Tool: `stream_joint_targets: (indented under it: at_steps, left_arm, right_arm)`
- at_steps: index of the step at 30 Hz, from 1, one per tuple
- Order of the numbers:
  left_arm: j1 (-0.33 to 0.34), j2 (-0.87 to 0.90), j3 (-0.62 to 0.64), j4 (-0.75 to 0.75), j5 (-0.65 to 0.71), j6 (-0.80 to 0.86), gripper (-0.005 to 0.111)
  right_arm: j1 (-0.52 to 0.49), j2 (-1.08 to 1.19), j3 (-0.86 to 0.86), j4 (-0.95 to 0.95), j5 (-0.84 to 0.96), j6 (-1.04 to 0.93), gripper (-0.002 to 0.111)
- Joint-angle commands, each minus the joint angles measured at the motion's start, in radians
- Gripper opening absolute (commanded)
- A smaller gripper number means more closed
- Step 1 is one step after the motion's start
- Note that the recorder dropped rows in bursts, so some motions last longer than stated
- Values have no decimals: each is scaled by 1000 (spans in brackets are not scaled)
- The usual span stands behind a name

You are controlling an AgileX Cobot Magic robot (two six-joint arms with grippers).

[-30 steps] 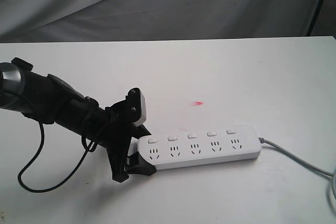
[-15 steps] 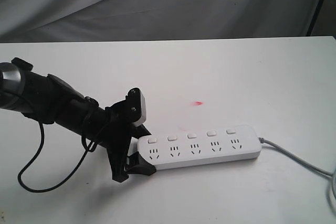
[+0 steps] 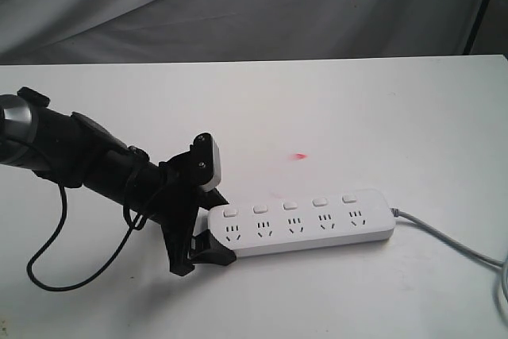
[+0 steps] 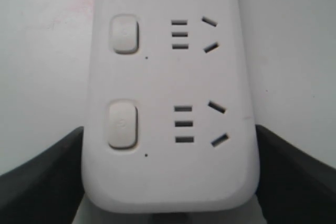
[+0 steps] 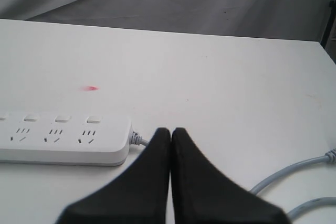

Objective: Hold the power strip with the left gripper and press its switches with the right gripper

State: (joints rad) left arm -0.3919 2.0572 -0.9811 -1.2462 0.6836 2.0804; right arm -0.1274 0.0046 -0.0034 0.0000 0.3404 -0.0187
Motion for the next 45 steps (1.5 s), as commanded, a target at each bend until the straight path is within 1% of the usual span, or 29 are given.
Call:
stream_joint_targets:
  at_steps: [1, 10, 12, 15, 25, 27, 30, 31, 34, 36, 40, 45]
  left_arm:
    - [-6, -4, -1, -1, -10, -7, 0]
    - [-6, -4, -1, -1, -10, -7, 0]
    - [-6, -4, -1, -1, -10, -4, 0]
    - [-6, -4, -1, -1, -10, -4, 0]
    - [-6, -4, -1, -1, -10, -6, 0]
    - [-6, -4, -1, -1, -10, -6, 0]
    - [-6, -4, -1, -1, -10, -6, 0]
    - [-6, -4, -1, -1, -10, -6, 0]
    - [-6, -4, -1, -1, -10, -6, 0]
    - [-6, -4, -1, -1, -10, -6, 0]
    - [-6, -4, -1, -1, -10, -3, 0]
    - [-6, -4, -1, -1, -10, -3, 0]
  right_arm:
    - [-2, -5, 3, -13, -129, -3, 0]
    - [-2, -5, 3, -13, -649, -3, 0]
    - [-2, -5, 3, -13, -729, -3, 0]
    - [-2, -5, 3, -13, -791, -3, 0]
    - [-2, -5, 3, -8, -802, 1, 0]
    - [-2, -5, 3, -8, -854, 85, 0]
    - [-2, -5, 3, -8, -908, 313, 0]
    - [-2, -5, 3, -8, -916, 332, 0]
    - [-2, -5, -11, -10, -875, 355, 0]
    - [-2, -5, -68, -28, -785, 431, 0]
    - [-2, 76, -240, -229, -590, 629, 0]
    - [-2, 268, -402, -510, -565, 896, 0]
